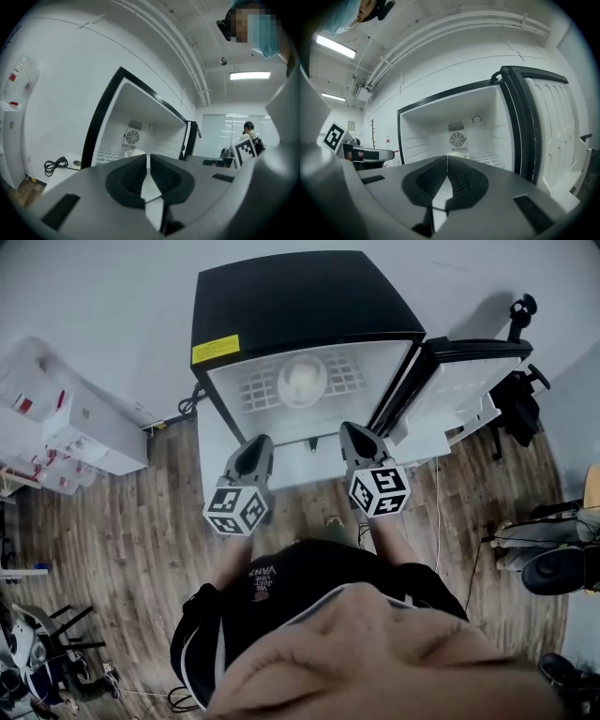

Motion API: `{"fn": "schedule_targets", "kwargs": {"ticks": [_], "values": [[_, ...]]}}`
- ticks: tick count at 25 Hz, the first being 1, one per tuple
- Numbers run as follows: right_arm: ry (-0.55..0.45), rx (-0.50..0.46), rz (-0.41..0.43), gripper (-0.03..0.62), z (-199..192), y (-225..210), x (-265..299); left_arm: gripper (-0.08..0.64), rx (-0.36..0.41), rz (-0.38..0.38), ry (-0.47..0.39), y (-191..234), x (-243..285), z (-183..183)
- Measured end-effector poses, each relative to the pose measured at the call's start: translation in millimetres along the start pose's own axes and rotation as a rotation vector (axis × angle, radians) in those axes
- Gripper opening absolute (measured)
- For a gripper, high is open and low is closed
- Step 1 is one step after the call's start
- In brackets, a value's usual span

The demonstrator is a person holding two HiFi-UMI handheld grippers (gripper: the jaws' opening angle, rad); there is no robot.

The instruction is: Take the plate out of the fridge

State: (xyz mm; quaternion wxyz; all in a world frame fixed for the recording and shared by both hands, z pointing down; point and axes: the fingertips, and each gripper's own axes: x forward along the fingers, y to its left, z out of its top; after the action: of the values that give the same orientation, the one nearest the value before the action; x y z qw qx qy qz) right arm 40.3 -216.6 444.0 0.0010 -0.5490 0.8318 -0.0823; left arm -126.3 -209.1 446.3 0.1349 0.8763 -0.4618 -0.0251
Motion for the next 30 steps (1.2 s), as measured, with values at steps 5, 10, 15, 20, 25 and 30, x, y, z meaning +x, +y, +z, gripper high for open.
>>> {"fn": "schedule_targets", "kwargs": {"ticks": [5, 10, 15, 20, 25, 30], "values": [[0.022, 0.004, 0.028, 0.012, -2.7, -11.2, 19.7, 0.018, -0.015, 0.019, 0.025, 6.8, 19.9, -5.1], [0.057, 0.004, 0.057, 0.011, -7.7, -23.8, 41.1, 0.018, -0.039, 0.044, 0.039, 13.3, 41.2, -8.5], [0.085, 0.006, 0.075, 0.011, -12.8, -36.1, 60.3, 0.018, -0.056, 0.064, 0.069, 21.5, 62.4, -15.9], [0.113, 0.012, 0.090, 0.012, -19.9, -44.8, 75.1, 0.018, -0.086, 0.072, 0.117, 25.6, 78.3, -26.8], [0.130, 0.026, 0.108, 0.012, -25.9, -47.0, 89.1, 0.018, -0.130, 0.074, 0.134, 30.3, 88.0, -32.8], [0.143, 0.077, 0.151, 0.012, -30.6, -44.3, 99.5, 0.018, -0.170, 0.082, 0.142, 35.4, 95.0, -37.1]]}}
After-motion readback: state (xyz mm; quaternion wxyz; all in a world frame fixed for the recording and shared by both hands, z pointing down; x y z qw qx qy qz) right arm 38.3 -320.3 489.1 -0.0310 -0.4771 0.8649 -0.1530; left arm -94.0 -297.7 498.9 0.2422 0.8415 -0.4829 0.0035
